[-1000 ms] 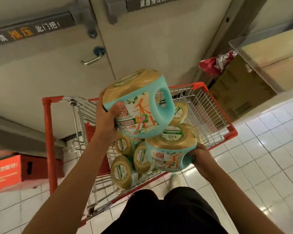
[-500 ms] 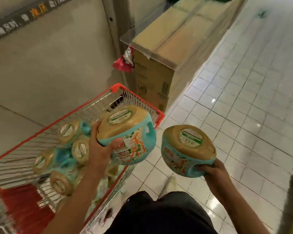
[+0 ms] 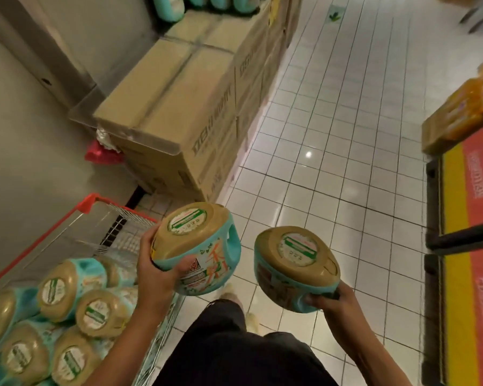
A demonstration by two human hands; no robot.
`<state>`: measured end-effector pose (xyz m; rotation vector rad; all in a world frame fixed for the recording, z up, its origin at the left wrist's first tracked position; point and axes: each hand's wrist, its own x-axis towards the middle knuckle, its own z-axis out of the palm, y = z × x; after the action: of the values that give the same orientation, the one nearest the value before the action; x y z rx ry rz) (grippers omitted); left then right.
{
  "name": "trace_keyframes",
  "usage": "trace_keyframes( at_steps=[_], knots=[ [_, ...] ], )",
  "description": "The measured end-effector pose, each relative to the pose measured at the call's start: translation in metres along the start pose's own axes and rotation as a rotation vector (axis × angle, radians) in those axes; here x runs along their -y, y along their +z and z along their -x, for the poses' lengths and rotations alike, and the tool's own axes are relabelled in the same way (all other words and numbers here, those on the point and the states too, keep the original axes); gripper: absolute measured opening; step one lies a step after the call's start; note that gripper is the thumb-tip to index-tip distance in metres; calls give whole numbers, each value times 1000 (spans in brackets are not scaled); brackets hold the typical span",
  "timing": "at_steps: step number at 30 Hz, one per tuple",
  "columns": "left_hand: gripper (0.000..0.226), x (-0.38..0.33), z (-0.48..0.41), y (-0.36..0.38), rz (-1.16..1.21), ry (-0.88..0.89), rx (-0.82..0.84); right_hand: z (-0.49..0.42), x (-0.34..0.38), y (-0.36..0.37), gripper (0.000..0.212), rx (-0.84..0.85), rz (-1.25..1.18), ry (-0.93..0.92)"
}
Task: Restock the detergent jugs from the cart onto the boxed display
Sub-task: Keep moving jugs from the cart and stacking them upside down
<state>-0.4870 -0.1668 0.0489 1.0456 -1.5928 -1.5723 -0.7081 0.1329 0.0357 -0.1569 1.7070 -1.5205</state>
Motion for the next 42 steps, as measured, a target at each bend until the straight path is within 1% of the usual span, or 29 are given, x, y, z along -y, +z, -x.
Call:
trace_keyframes(
  at_steps=[4,9,12,14,16,19,22,29,31,34,38,42],
  knots=[
    [102,1,-47,44,-4,-37,57,-45,17,-24,67,-41,-21,-5],
    [107,4,-130,103,-13,-28,130,-127,57,-52,70,-70,-22,-7],
    [101,-2,-190,143,9,-31,158,-181,91,-64,72,-82,-28,-13],
    [95,-10,-234,170,35,-25,179,-216,115,-70,77,-95,-32,-6],
    [96,-21,-275,194,36,-16,199,-247,137,-75,80,-106,-49,-6],
    [100,-40,-335,224,47,-1,210,-294,171,-82,74,-118,-61,-19],
    [98,-53,-387,254,56,32,241,-337,204,-90,71,-109,-84,-35],
    [88,-61,-482,330,111,31,205,-456,277,-116,68,-61,-99,-41],
    [90,-59,-505,353,122,16,186,-496,295,-127,66,-50,-82,-35],
    [94,-62,-542,390,107,-3,131,-557,328,-148,69,-22,-90,-9],
    [92,-77,-588,433,113,-52,71,-636,379,-169,69,67,-55,3],
    [90,-93,-627,457,125,-53,-12,-711,429,-179,70,181,27,31]
  ],
)
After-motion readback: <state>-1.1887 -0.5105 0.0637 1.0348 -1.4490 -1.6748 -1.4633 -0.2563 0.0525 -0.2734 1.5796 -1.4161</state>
